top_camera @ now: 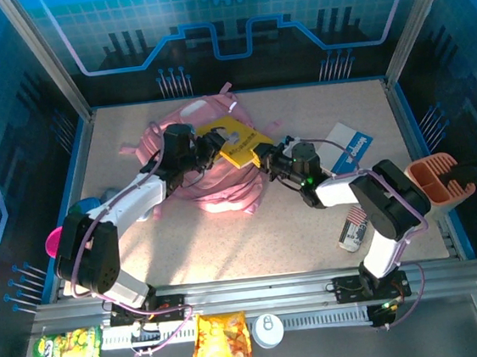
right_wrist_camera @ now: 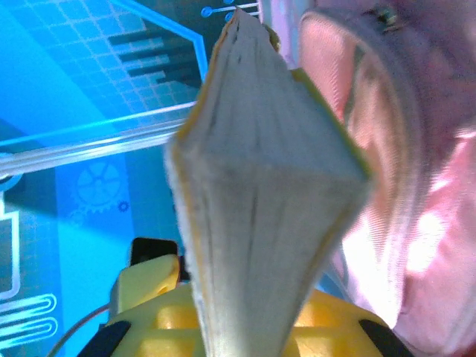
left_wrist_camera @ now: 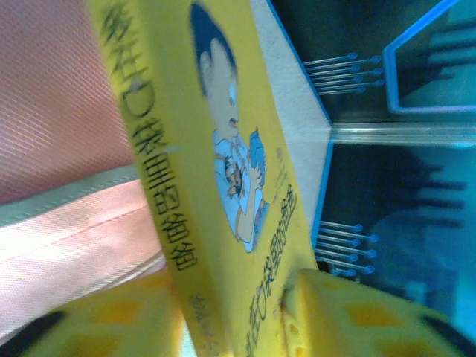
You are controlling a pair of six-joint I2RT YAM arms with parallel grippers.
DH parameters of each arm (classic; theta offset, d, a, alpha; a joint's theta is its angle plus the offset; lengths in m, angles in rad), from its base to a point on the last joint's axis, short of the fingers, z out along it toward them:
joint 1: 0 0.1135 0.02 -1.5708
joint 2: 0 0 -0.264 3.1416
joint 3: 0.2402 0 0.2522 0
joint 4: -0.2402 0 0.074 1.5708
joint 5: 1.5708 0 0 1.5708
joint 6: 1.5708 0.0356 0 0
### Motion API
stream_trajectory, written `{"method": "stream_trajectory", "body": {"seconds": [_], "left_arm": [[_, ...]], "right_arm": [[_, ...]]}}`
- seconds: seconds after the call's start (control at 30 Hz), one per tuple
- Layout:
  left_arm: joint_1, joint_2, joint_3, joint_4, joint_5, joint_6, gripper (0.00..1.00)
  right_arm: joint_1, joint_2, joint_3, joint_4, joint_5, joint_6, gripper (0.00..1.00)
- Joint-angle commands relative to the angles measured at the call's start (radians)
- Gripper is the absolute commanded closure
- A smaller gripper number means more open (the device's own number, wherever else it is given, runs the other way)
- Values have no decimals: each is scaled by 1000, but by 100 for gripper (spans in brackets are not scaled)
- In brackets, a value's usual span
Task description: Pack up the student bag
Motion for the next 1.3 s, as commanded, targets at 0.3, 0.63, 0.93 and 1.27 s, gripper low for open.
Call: {"method": "stream_trajectory", "body": {"seconds": [0.3,0.63,0.93,1.27], "left_arm": [[-32,45,230,-497,-125,654,22],[-181,236,455,-762,-370,1023,23],[-245,421,616,-890,-493,1092,36],[-266,521,699,-928,-593,1063,49]], "right_arm": [[-191,-409,-79,-450,5,-373,100],[-305,-682,11,-955,117,-668,100],[-329,-702,19,-1008,129,-683,100],[-329,-691,13,-1000,122,-673,100]]}}
